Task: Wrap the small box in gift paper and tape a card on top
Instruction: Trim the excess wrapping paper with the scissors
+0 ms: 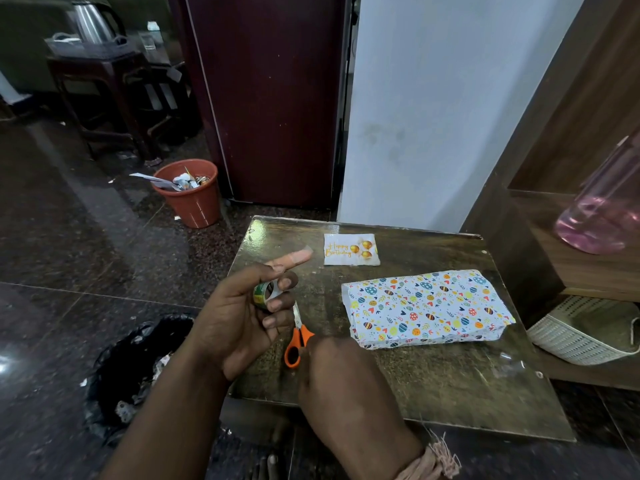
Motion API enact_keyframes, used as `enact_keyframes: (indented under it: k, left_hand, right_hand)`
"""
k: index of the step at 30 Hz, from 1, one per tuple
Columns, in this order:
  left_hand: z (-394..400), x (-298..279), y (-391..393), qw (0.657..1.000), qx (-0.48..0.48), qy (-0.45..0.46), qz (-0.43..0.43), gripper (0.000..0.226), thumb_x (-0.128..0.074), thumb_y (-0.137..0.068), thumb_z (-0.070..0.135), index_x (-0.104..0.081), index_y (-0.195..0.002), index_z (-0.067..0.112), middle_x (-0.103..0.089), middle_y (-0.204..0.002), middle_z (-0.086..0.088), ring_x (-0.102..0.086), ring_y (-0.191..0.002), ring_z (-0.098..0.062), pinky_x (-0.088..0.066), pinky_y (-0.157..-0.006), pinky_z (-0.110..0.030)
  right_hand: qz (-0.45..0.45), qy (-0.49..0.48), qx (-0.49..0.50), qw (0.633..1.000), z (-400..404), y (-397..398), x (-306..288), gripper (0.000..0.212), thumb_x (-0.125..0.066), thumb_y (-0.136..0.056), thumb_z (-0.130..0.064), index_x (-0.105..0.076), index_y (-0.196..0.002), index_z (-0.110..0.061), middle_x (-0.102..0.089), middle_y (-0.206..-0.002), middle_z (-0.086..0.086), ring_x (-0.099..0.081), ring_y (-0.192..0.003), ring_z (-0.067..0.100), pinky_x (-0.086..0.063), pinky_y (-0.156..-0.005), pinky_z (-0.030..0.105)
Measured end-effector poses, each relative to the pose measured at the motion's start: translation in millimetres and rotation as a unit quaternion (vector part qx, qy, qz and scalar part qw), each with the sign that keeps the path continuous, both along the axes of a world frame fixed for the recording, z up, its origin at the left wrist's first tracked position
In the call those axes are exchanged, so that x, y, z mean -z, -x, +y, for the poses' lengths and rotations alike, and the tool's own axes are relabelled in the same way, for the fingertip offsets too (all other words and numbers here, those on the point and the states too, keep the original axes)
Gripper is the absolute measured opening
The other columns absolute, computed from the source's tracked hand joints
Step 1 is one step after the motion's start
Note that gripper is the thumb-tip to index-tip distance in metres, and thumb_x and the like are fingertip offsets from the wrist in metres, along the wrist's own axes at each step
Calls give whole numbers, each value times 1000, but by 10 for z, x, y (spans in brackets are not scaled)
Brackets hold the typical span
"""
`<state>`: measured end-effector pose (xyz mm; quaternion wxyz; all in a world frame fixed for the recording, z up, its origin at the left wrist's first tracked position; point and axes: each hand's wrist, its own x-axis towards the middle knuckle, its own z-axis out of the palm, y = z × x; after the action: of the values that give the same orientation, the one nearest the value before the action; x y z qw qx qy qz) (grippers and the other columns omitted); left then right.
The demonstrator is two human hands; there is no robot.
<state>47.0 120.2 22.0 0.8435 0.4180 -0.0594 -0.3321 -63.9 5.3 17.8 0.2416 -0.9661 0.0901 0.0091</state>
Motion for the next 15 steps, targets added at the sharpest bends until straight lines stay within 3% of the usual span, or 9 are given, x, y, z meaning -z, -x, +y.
enact_keyframes:
  k: [7, 10, 15]
  left_hand:
    - [-18, -5, 13, 1000, 6, 4, 5, 50, -49, -91, 16, -64, -136, 2, -44, -79, 3, -31, -56, -4, -30, -41, -17]
    - [-10, -7, 14, 1000, 6, 7, 8, 50, -48, -91, 15, -64, -136, 1, -44, -79, 2, -32, -56, -4, -30, -41, -17]
    - [12, -12, 12, 1000, 20, 4, -12, 51, -54, -88, 16, -64, -137, 4, -44, -79, 3, -33, -57, -4, -28, -43, -17]
  right_hand:
    - [-10, -4, 8, 1000, -28, -4, 34, 18, -52, -97, -23, -66, -92, -15, -68, -90, 7, -66, -86, 30, -38, -62, 34]
    - [-84, -20, 19, 996, -27, -17, 17, 24, -49, -100, -35, -62, -87, -19, -68, -85, 4, -65, -82, 27, -42, -65, 38]
    - [-237, -82, 38, 967, 4, -49, -24, 21, -47, -103, -37, -49, -84, -28, -55, -70, -6, -52, -65, 16, -30, -58, 31]
